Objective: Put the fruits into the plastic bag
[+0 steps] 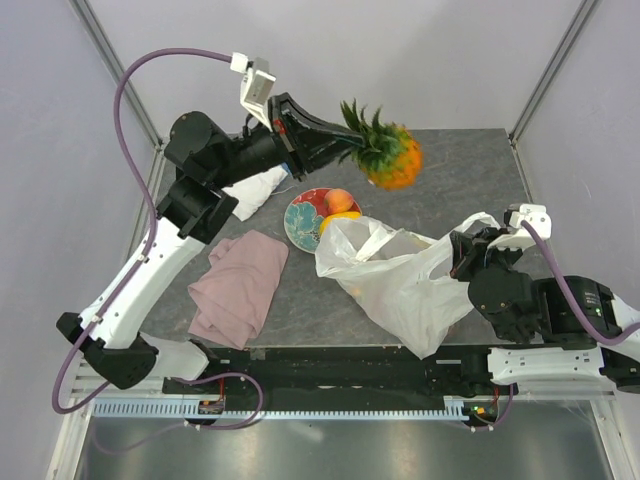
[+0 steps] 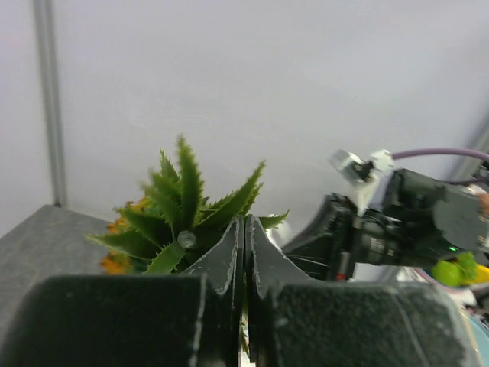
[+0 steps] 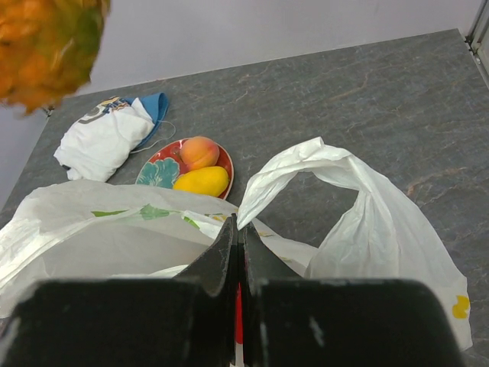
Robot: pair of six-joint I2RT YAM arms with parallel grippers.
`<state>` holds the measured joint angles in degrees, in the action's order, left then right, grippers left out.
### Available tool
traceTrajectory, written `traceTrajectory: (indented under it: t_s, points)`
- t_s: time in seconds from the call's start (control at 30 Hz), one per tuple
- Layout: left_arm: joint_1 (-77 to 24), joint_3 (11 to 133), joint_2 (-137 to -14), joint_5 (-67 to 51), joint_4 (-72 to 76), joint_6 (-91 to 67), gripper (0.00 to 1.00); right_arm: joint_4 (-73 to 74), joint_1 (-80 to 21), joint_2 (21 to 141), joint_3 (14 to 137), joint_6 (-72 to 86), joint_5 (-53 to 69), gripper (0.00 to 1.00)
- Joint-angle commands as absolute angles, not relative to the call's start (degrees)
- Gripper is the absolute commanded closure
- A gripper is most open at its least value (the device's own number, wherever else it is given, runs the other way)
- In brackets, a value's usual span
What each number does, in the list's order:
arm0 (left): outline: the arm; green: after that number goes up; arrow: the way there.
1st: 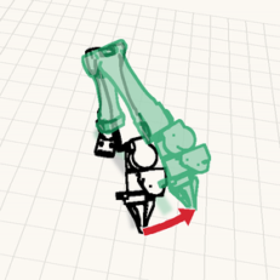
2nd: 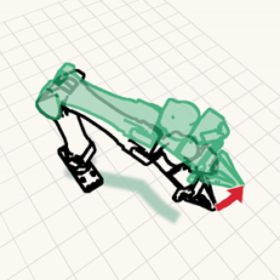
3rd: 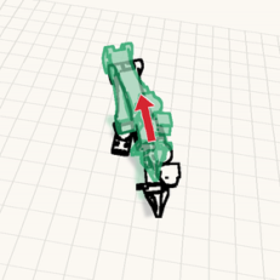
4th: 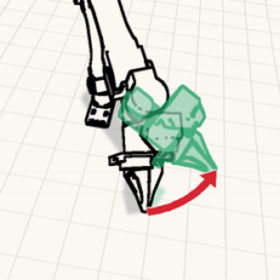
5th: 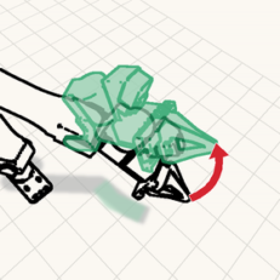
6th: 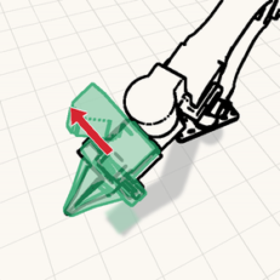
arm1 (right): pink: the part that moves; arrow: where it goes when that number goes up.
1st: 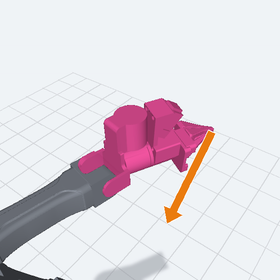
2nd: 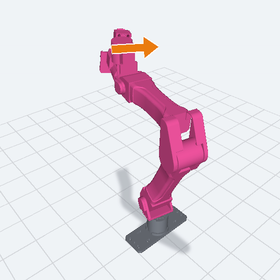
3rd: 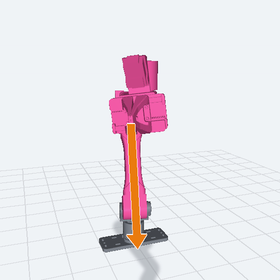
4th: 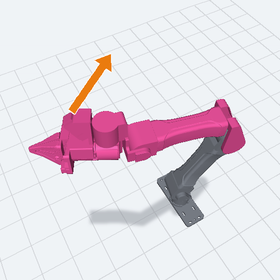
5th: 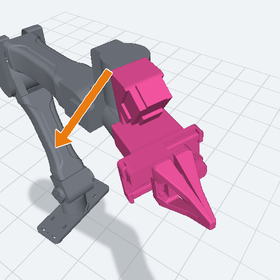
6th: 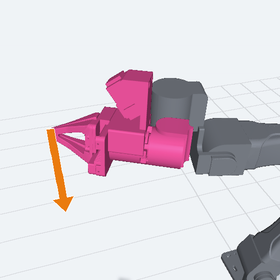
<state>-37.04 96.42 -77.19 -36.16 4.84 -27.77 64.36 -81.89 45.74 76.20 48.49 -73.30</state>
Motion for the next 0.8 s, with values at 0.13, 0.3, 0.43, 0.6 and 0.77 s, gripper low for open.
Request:
traceTrajectory:
  t_s: [0.13,0.3,0.43,0.6,0.77]
  points:
    - [-44.38,93.87,-71.64,-41.04,10.45,-29.09,0.98,65.04,-81.91,44.65,75.94,49.13,-74.00,1.00]
    - [-47.54,89.49,-69.17,-42.54,12.13,-31.81,0.98,65.04,-81.91,44.56,76.02,49.22,-74.18,1.00]
    - [-50.53,85.88,-68.64,-43.07,12.13,-31.99,0.98,65.04,-81.91,44.91,76.38,49.04,-74.27,1.00]
    - [-53.00,81.74,-68.47,-44.38,11.78,-32.17,0.98,65.04,-82.00,45.00,76.20,49.04,-74.36,1.00]
    - [-53.70,79.11,-67.85,-45.53,9.68,-30.15,0.99,65.04,-81.91,44.65,76.29,49.04,-74.35,1.00]
